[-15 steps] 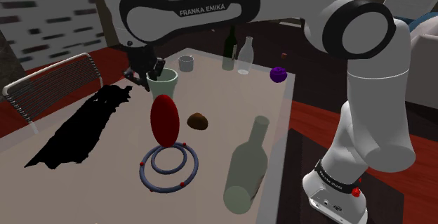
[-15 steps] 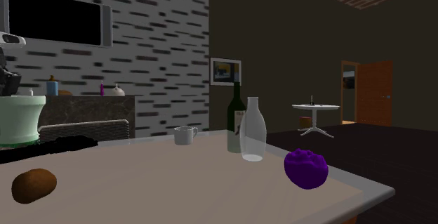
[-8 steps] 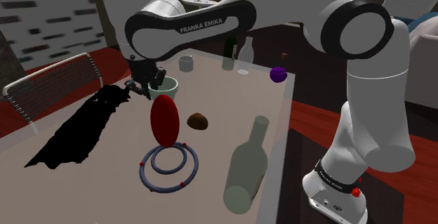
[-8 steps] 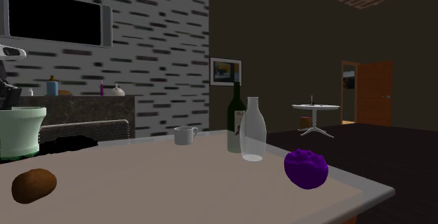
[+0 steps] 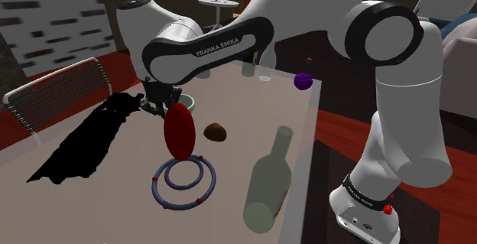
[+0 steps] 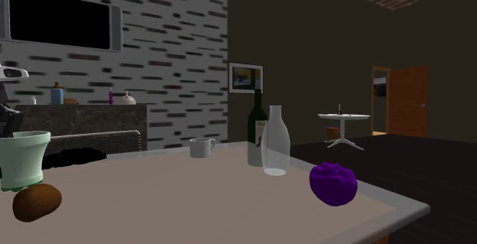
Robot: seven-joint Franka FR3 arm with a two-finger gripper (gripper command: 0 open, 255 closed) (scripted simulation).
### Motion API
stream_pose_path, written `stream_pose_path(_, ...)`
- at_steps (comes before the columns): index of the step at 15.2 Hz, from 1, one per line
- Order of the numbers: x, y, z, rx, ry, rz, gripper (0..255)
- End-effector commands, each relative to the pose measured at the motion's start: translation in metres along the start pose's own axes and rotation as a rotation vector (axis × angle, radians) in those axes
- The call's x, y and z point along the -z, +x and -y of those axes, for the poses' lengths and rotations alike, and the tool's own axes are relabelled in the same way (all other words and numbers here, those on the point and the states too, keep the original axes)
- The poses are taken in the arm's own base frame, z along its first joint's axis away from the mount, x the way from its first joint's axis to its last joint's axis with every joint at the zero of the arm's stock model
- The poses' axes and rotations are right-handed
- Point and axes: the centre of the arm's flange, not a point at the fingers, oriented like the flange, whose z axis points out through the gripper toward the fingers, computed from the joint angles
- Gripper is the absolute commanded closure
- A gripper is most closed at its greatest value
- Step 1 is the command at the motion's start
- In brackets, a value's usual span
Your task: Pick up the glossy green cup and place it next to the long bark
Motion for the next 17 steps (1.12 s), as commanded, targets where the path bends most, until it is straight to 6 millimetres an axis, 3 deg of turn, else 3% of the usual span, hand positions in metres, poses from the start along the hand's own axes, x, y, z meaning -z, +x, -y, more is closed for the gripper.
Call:
stream_pose_path(1, -0.01, -0.001, 0.001, 0.0, 0.001, -0.001, 255)
stream_pose_path(4, -0.027, -0.004, 0.004, 0.0, 0.001, -0.001, 255)
stream_pose_path(12, -0.027, -0.004, 0.004, 0.0, 0.001, -0.001, 255)
stream_pose_path(13, -0.027, -0.004, 0.004, 0.0, 0.001, -0.001, 0)
stream_pose_path(17, -0.027, -0.004, 0.004, 0.0, 0.001, -0.001, 0)
